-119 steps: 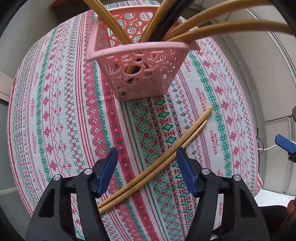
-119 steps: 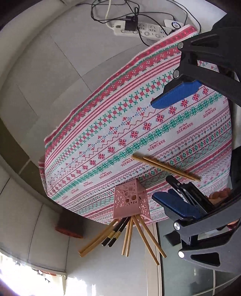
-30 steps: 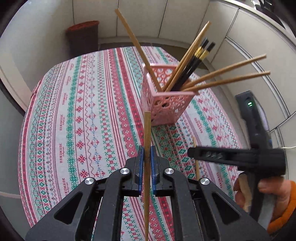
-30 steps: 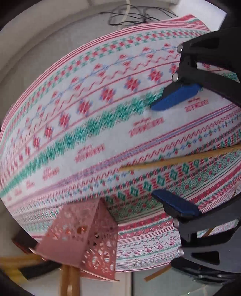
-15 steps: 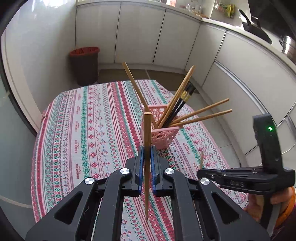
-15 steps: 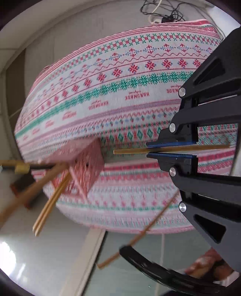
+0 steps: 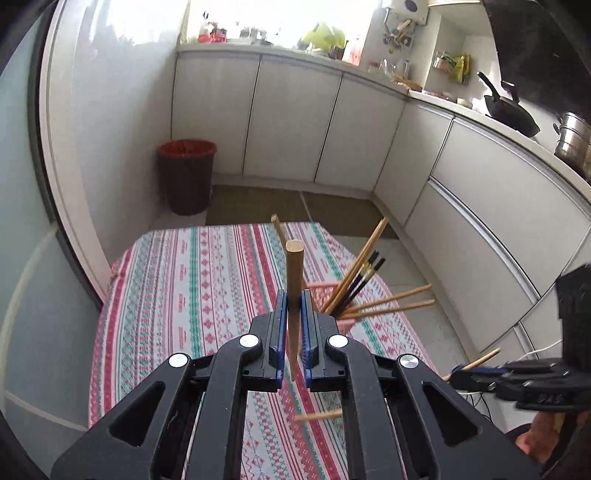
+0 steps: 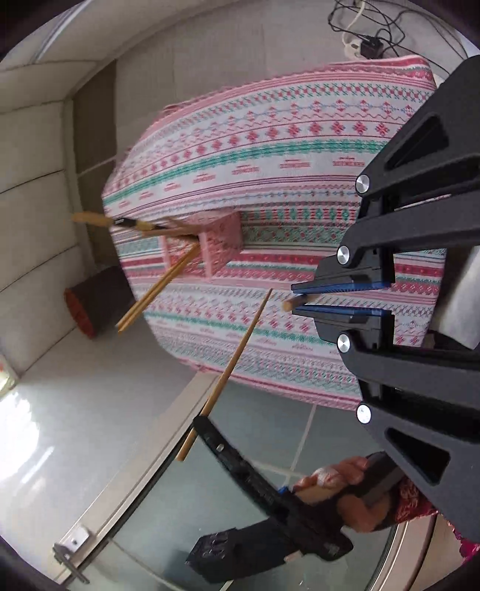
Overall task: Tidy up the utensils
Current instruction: 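Carry both chopsticks over the pink basket and open both tools to drop them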
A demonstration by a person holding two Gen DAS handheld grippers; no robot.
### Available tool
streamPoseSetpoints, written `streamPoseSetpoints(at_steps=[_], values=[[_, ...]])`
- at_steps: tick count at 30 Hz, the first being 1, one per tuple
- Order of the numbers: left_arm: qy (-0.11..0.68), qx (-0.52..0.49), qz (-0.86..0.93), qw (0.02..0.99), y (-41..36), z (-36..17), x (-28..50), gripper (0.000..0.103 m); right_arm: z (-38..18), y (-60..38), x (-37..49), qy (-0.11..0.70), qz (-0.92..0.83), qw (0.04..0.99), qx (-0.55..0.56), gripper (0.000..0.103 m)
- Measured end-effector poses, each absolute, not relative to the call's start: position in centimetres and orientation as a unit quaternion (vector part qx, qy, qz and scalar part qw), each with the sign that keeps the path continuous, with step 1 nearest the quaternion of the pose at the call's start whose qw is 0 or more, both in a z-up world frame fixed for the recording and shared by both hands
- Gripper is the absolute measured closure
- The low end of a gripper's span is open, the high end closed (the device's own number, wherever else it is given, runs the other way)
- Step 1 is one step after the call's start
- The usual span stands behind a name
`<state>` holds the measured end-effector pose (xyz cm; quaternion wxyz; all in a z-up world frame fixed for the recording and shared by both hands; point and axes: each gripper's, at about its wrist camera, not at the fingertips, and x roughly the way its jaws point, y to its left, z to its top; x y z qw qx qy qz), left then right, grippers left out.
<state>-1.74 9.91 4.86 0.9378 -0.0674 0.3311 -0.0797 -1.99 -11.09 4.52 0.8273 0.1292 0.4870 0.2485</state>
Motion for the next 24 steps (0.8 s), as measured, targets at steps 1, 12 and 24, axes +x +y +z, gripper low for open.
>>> streamPoseSetpoints(at_steps=[1, 12, 24], values=[[0.322, -0.065, -0.079, 0.941, 9.7, 5.5, -1.6, 0.097, 5.4, -11.2, -2.0, 0.476, 0.25, 0.833, 0.132, 0.096], [0.269, -0.054, -0.065, 0.96, 8.1, 10.0, 1.3, 0.097, 17.6, -14.3, 0.2, 0.303, 0.203, 0.917, 0.161, 0.096], [0.327, -0.047, -0.098, 0.939, 4.6, 5.3, 6.2, 0.077, 17.7, -14.1, 4.6, 0.262, 0.177, 0.934, 0.164, 0.096]])
